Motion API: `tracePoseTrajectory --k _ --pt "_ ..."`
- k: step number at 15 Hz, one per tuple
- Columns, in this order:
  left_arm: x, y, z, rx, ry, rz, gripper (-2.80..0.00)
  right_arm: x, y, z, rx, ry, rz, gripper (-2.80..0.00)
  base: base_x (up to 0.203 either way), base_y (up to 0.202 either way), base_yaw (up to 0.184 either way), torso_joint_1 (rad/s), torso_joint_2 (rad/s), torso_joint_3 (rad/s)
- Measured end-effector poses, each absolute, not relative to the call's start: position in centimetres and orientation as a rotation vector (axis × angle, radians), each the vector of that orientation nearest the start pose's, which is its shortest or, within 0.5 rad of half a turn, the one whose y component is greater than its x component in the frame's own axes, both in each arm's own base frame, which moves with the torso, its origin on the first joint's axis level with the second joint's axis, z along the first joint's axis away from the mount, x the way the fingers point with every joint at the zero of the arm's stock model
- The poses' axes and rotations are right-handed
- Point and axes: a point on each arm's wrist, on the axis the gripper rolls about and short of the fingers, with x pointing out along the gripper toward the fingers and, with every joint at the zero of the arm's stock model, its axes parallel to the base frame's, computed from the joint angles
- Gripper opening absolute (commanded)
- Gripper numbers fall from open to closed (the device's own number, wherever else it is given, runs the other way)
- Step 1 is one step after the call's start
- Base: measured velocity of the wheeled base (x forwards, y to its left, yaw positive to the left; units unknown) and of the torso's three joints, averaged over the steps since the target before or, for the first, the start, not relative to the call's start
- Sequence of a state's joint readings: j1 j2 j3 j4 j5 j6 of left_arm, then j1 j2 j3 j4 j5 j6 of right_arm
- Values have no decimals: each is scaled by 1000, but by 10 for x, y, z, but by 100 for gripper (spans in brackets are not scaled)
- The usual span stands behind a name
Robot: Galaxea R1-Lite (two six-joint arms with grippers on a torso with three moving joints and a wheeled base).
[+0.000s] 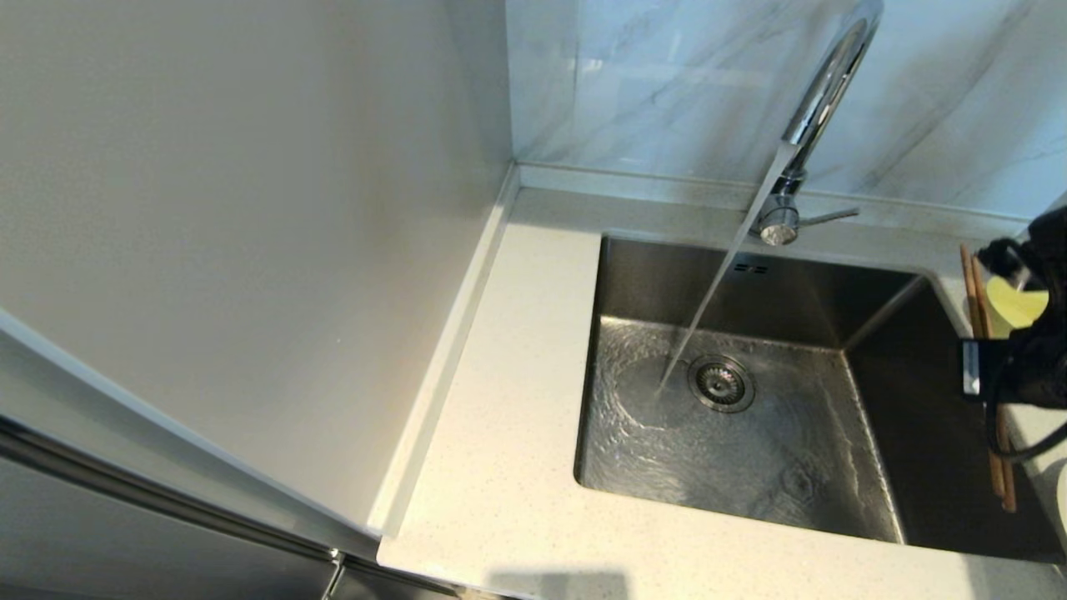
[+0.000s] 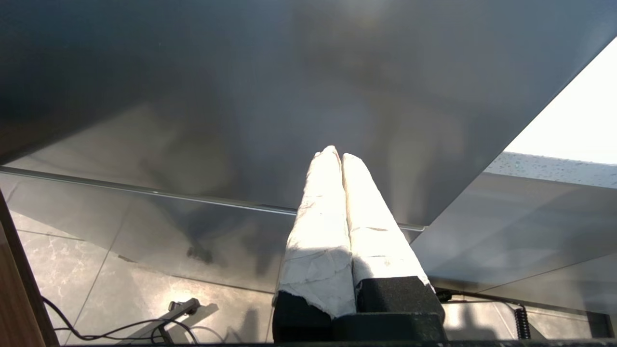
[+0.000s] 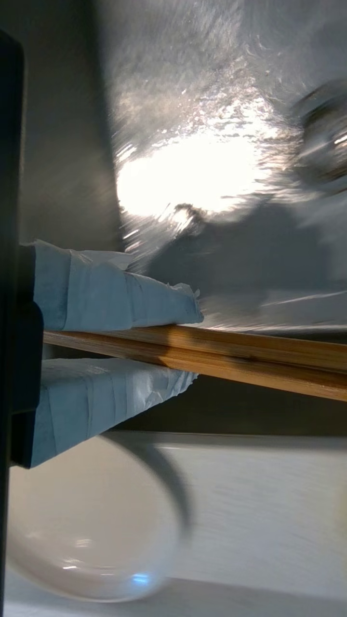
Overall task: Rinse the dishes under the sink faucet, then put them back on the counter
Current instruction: Place the chopsticks on the bowl
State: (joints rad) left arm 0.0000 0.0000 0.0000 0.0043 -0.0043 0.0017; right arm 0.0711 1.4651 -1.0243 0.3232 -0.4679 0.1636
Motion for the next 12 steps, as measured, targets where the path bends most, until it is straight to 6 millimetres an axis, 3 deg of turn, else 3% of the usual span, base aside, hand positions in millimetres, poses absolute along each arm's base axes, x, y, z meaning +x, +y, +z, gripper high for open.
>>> tracePoseTrajectory --k 2,3,4,6,8,12 --pt "-23 0 75 2 5 -5 -280 221 3 203 -124 785 -455 -280 0 0 0 0 0 0" --pt "-23 0 75 2 5 -4 -280 220 0 206 -155 789 -469 -280 0 0 0 0 0 0" --pt "-23 0 75 2 4 -4 -280 222 -3 219 -177 758 -486 -280 0 0 0 0 0 0" --pt "-23 0 75 1 4 -4 -280 227 -17 270 -215 622 -549 -280 0 0 0 0 0 0" --pt "-23 0 75 2 4 -4 -280 226 -41 306 -275 563 -628 -280 0 0 0 0 0 0" --pt "-23 0 75 1 5 -4 -280 232 -75 338 -383 588 -642 -280 0 0 0 0 0 0"
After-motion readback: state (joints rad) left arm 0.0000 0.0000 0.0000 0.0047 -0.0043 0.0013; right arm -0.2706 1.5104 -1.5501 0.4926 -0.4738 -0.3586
